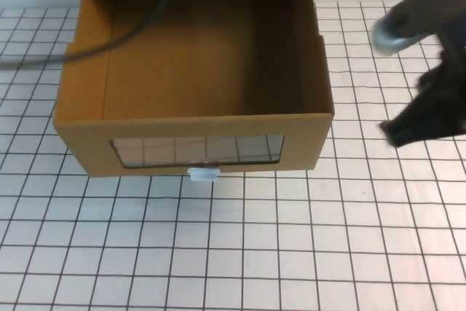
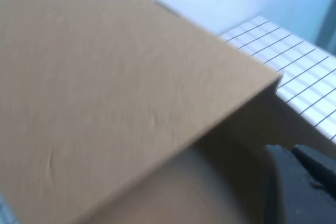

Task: Open the shoe box
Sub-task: 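Pull the top drawer of the cardboard box fully open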

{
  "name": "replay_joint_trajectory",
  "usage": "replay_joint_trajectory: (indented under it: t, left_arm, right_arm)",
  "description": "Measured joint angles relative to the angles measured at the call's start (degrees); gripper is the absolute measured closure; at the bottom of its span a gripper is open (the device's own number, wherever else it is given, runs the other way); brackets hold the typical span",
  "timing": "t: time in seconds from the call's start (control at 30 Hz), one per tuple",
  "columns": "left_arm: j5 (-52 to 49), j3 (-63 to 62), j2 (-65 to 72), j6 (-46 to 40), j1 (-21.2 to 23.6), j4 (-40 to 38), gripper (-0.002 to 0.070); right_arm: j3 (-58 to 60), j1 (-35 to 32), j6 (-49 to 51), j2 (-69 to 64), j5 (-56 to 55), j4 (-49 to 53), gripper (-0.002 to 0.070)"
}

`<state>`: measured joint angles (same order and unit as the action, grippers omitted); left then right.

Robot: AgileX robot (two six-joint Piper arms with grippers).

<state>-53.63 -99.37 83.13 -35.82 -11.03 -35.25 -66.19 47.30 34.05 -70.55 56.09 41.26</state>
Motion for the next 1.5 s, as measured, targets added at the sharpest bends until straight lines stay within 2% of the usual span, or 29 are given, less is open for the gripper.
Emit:
replay_joint_trajectory:
  t: [0.2, 0.33, 0.5, 0.67, 0.73, 0.93, 1.1, 1.3, 1.5]
  left_arm:
    - [13.88, 26.94, -19.51, -4.60, 0.00, -0.93, 0.0677]
    - [23.70, 45.09, -34.65, -7.00, 0.00, -3.13, 0.0677]
    - [33.03, 63.05, -54.94, -7.35, 0.00, -3.74, 0.0677]
    - [35.48, 75.63, -77.73, -7.48, 0.00, -3.74, 0.0677]
    - [35.65, 78.82, -82.54, -7.48, 0.00, -3.74, 0.0677]
    - [35.78, 84.95, -81.63, -7.76, 0.00, -3.85, 0.0677]
    - [43.86, 91.63, -78.61, -8.64, 0.00, -3.97, 0.0677]
    - [53.25, 99.66, -78.20, -8.89, 0.00, -4.48, 0.0677]
    - [50.74, 100.85, -78.20, -9.00, 0.00, -4.75, 0.0677]
  right_arm:
    - [0.00, -14.29, -14.08, 6.42, -0.52, -18.77, 0.0688]
    - [1.84, -20.83, -21.72, 12.35, -2.58, -29.83, 0.0689]
    - [10.32, -24.32, -23.72, 20.97, -8.99, -34.68, 0.0689]
    - [22.19, -24.39, -22.25, 32.21, -20.20, -37.12, 0.0689]
    - [27.49, -24.39, -21.55, 36.96, -25.50, -37.55, 0.0689]
    - [38.98, -24.42, -18.09, 47.39, -34.62, -37.91, 0.0689]
    - [45.16, -24.42, -17.35, 50.91, -41.72, -38.58, 0.0689]
    - [47.31, -24.42, -17.26, 51.06, -46.07, -39.75, 0.0689]
    - [47.31, -24.42, -17.26, 51.27, -46.62, -39.84, 0.0689]
